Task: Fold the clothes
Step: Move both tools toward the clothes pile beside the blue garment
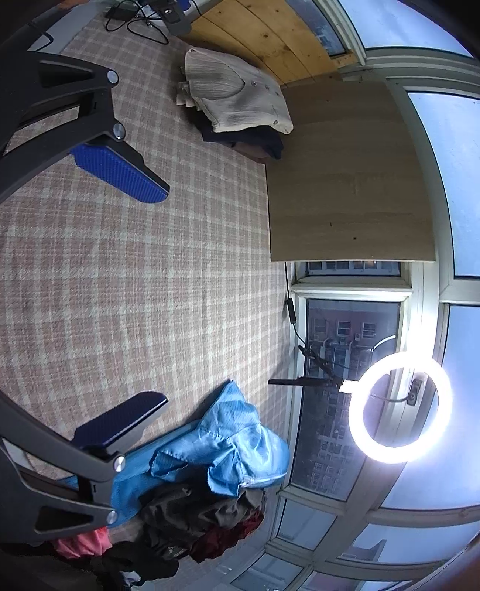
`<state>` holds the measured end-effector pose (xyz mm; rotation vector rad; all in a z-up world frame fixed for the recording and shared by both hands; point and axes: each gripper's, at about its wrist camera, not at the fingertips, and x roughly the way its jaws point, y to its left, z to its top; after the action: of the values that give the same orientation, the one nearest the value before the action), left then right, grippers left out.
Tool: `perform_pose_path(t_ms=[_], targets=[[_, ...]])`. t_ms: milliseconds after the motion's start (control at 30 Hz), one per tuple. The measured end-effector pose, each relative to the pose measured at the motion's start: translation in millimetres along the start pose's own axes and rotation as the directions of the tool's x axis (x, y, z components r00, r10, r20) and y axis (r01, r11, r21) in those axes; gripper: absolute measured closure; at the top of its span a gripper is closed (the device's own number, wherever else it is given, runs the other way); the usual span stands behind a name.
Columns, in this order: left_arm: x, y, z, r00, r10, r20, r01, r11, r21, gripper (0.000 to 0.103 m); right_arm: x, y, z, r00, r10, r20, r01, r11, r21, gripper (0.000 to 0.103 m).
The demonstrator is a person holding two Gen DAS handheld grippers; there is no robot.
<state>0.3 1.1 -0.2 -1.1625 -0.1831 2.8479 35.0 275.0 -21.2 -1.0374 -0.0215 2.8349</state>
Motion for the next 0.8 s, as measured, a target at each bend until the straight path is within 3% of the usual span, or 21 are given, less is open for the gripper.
perform_pose_path(t_ms=[267, 800], targets=[[0.7, -23.7, -9.5, 1.0, -0.013, 0.004, 0.013, 0.995, 0.098, 0.001, -16.5, -13.0, -4.6, 0.999, -0.052, -0.004, 0.052, 0.998, 0.039, 0.0], [25.6, -92.8, -9.3, 0.982, -0.167, -0.083, 0.183, 0.952, 0.247, 0.001, -43.9, -65.1, -17.2, 0.97, -0.241, -0.03, 0.243, 0.962, 0.126, 0.0]])
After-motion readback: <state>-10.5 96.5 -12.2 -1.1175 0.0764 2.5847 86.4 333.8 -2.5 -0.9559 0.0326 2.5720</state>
